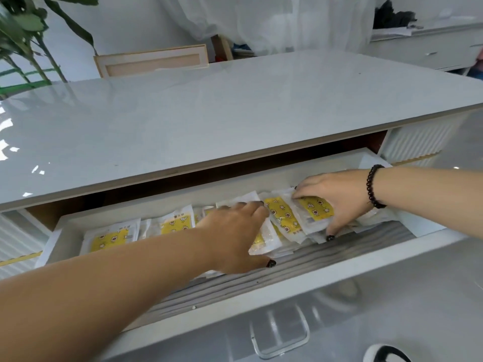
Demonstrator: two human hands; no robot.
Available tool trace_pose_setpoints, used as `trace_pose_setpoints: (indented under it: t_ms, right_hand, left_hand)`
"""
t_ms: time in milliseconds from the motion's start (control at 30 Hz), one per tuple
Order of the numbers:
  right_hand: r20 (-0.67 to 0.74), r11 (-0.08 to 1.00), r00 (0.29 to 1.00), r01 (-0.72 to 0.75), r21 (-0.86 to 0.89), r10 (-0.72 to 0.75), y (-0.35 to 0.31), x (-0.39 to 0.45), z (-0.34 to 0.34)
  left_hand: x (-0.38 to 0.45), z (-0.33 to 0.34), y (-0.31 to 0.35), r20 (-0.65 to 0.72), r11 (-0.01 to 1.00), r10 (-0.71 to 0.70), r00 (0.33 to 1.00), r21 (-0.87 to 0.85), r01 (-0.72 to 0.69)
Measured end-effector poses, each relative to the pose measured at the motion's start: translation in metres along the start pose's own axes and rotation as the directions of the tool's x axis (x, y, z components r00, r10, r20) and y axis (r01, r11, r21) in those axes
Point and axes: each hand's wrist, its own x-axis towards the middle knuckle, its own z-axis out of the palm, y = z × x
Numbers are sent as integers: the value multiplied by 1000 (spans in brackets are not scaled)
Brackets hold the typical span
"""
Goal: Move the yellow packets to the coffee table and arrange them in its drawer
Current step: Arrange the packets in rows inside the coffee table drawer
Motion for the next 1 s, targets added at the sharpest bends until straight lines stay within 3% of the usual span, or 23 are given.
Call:
trace_pose_setpoints:
  t_ms: [200, 333, 467, 700, 800, 1000]
  right_hand:
    - [-52, 997, 998, -22, 72, 26, 0, 9, 8]
    - [-58, 984, 997, -33, 176, 44, 4, 4, 7]
    - [-67, 940, 995, -51, 338, 78, 14, -5, 2]
    - [-39, 961, 994, -90, 261, 104, 19, -8, 4]
    - [-11, 970, 994, -105, 217, 110, 18, -9, 2]
    - [17, 972, 989, -151, 180, 150, 18, -17, 0]
  left_hand:
    - [19, 3, 2, 34, 998, 16, 999, 63, -18]
    - [19, 3, 6, -51, 985, 26, 998, 174, -16]
    - [36, 5, 19, -138, 971, 149, 979, 209, -118]
    - [47, 16, 13, -260, 927, 367, 893, 187, -326]
    - [48, 24, -1, -320, 892, 430, 845, 297, -341]
    - [46, 25, 2, -238, 893, 421, 875, 279, -353]
